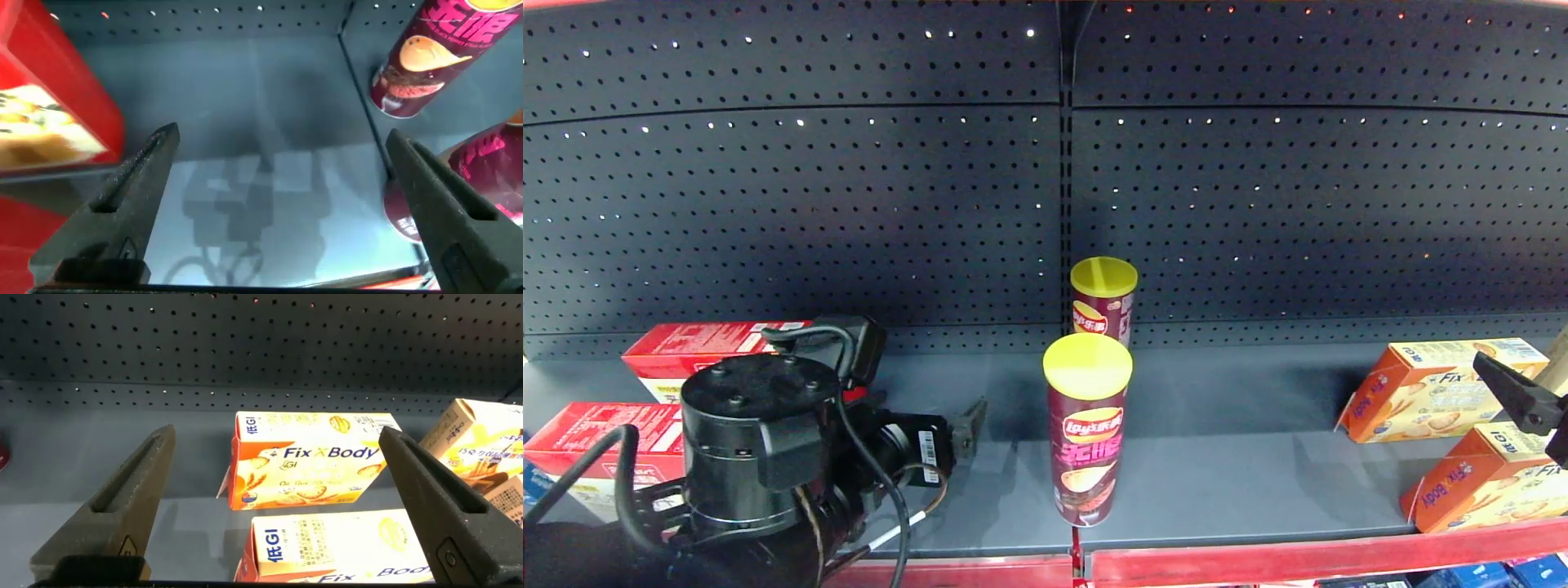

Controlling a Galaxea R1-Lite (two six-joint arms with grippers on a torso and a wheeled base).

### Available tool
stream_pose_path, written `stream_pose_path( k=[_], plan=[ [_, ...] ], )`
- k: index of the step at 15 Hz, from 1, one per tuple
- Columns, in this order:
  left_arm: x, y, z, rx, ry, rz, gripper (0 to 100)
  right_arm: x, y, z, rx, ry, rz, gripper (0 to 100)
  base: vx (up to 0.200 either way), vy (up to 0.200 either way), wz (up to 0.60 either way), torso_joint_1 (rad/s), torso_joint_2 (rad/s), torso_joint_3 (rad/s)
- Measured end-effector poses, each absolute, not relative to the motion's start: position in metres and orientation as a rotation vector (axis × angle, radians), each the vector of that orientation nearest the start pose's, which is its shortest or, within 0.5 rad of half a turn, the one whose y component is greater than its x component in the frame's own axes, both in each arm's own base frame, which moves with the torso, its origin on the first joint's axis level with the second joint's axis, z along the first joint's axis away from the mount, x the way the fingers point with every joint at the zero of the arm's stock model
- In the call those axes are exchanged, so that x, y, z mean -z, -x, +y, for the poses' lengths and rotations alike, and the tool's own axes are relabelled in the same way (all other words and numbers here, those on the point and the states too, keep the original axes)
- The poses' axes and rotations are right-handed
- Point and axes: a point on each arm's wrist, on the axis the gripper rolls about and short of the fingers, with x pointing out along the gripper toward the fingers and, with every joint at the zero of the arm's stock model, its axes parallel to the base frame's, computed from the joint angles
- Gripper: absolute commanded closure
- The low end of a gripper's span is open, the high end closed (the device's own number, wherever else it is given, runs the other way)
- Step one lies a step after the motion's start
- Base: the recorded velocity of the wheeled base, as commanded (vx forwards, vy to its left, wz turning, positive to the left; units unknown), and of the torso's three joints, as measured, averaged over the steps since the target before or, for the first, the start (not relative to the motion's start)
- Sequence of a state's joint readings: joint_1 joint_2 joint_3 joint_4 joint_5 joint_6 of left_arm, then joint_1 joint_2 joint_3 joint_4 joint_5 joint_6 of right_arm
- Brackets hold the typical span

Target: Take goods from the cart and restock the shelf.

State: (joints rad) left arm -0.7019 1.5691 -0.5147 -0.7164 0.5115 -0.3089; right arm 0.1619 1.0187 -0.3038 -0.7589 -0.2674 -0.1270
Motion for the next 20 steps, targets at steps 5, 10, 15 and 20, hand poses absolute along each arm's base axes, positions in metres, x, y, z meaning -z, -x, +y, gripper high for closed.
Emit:
stream_pose_path(
  k=[5,10,15,20],
  plan=[
    [-0.130,-0.198,-0.156,0.152,0.111,0.301,0,-0.203,-0.126,0.014,0.110,0.118,-0.036,0,0.000,0.000,0.00,0.000,0.00,0.000],
    [-0.119,-0.194,-0.163,0.182,0.091,0.328,0,-0.202,-0.126,0.014,0.109,0.118,-0.035,0,0.000,0.000,0.00,0.000,0.00,0.000],
    [-0.113,-0.195,-0.176,0.221,0.104,0.304,0,-0.203,-0.126,0.014,0.115,0.117,-0.039,0,0.000,0.000,0.00,0.000,0.00,0.000],
    [-0.107,-0.196,-0.187,0.244,0.090,0.319,0,-0.203,-0.125,0.013,0.118,0.117,-0.038,0,0.000,0.000,0.00,0.000,0.00,0.000]
  ],
)
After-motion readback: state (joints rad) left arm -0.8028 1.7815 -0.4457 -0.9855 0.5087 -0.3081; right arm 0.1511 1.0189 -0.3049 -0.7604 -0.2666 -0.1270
